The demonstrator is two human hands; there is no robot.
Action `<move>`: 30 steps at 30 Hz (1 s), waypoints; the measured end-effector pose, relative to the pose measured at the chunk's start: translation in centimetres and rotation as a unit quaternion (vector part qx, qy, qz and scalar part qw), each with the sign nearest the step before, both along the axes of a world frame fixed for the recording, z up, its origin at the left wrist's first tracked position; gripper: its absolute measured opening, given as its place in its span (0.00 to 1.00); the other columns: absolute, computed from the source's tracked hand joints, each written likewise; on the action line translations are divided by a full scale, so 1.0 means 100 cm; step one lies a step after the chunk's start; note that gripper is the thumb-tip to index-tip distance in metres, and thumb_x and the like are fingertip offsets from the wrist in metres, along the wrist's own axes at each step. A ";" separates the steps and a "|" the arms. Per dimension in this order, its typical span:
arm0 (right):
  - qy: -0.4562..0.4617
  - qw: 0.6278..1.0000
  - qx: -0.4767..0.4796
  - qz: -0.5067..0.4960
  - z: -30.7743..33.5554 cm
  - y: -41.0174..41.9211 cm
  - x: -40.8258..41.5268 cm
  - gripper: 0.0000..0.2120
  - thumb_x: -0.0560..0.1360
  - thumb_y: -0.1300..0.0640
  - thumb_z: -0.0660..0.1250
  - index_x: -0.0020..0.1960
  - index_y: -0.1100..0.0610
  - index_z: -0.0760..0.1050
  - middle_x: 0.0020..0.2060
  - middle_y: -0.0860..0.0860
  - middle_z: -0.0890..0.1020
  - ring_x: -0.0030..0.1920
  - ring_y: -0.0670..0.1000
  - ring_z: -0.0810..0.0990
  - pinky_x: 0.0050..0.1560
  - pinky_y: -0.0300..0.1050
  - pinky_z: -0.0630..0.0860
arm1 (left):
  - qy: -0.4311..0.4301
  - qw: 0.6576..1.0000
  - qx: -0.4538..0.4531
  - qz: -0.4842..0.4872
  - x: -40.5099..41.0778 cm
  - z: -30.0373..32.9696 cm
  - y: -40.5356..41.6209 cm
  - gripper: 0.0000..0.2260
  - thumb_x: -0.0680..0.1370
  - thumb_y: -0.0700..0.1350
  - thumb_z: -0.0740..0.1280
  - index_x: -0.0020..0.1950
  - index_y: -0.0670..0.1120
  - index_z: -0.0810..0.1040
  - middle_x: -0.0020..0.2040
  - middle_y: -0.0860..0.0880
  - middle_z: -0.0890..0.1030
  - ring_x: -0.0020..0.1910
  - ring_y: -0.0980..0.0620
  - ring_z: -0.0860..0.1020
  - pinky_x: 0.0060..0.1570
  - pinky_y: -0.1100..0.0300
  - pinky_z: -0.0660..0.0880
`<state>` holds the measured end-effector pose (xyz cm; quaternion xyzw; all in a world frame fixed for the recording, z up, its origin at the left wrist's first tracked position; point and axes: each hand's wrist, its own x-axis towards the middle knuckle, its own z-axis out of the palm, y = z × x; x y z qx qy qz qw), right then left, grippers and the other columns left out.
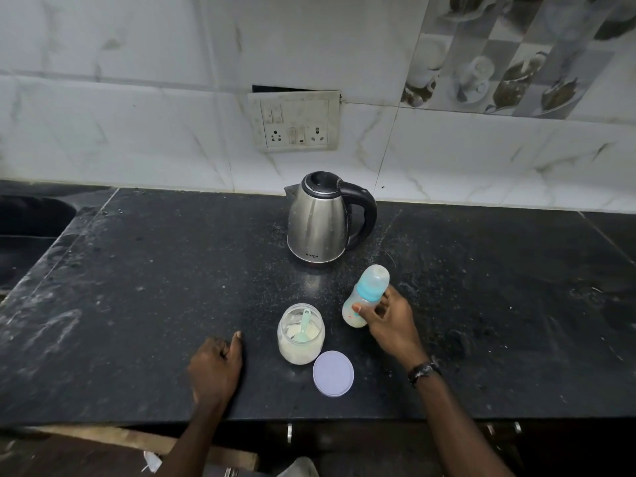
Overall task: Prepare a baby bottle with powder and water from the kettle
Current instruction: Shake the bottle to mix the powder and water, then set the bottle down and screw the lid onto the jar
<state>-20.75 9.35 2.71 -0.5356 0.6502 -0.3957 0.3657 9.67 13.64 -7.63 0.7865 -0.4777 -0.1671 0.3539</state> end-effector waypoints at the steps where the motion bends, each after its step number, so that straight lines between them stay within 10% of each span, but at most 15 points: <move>1: 0.010 1.000 -0.002 0.000 -0.004 -0.008 0.001 0.21 0.68 0.55 0.76 0.59 0.47 0.74 0.52 0.45 0.83 0.52 0.45 0.82 0.57 0.53 0.79 | 0.000 1.000 -0.001 0.000 0.000 0.000 0.000 0.23 0.79 0.50 0.71 0.28 0.43 0.71 0.27 0.47 0.74 0.28 0.47 0.74 0.33 0.52 0.72; 30: 0.140 0.990 0.030 0.008 -0.028 -0.092 0.028 0.31 0.71 0.59 0.75 0.70 0.60 0.67 0.64 0.58 0.78 0.64 0.60 0.76 0.63 0.50 0.71 | -0.007 1.000 -0.006 -0.004 -0.004 0.004 0.000 0.23 0.80 0.48 0.71 0.28 0.42 0.71 0.28 0.46 0.74 0.27 0.47 0.73 0.32 0.56 0.66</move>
